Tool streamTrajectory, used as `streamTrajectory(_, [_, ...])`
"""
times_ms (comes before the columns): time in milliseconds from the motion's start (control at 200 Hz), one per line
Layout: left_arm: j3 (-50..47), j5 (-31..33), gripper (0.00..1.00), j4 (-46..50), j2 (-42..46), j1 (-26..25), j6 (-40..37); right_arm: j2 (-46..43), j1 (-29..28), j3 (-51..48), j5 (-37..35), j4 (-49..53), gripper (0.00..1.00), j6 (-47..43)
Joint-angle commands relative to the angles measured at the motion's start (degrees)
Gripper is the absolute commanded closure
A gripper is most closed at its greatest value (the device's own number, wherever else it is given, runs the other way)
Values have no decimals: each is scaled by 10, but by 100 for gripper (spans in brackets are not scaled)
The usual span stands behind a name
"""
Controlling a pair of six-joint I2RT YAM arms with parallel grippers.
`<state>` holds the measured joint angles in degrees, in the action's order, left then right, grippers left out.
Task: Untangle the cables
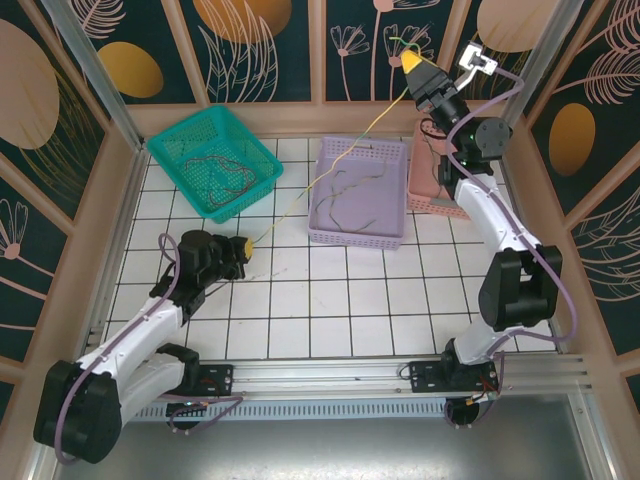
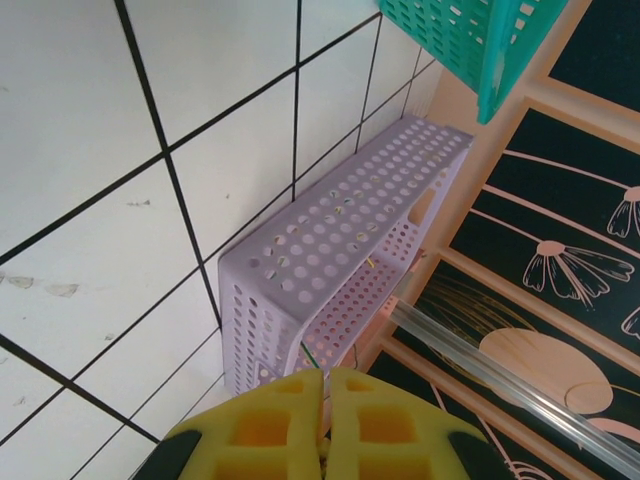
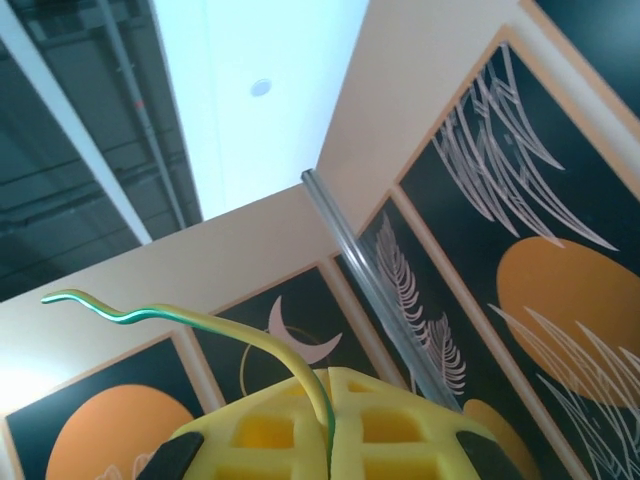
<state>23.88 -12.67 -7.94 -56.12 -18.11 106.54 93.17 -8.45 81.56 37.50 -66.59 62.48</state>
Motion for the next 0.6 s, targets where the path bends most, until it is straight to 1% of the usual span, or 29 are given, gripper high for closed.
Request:
streamTrajectory(0, [-16,43,100,122,-22,25,-38,-56,42,56,-56,-57,100,-34])
streamTrajectory(115, [-15,39,100,130,-24,45,-51,-71,71,59,-64,-56,100,-45])
streamTrajectory(220, [-8,31,100,141,-29,66,-73,-71,102,69,-68,-77,100,-16])
streamTrajectory(290, [5,31,100,151,-34,78,-89,-71,112,75,-66,-75,100,-8])
streamTrajectory(335, [21,36,100,160,-40,80,-104,-71,111,79,-57,-56,100,-14])
streamTrajectory(380, [45,42,100,167,-51,80,-125,-71,104,91,-35,-7,100,-39])
streamTrajectory(445, [100,45,100,176,-76,81,-167,-82,80,92,-15,79,100,-102])
streamTrajectory(485, [145,46,100,181,-96,80,-206,-90,60,84,-14,139,100,-146])
streamTrajectory(530, [205,51,100,199,-121,77,-245,-96,42,84,-17,240,100,-197])
streamTrajectory(595, [299,68,100,225,-162,67,-324,-103,22,78,-26,349,100,-255])
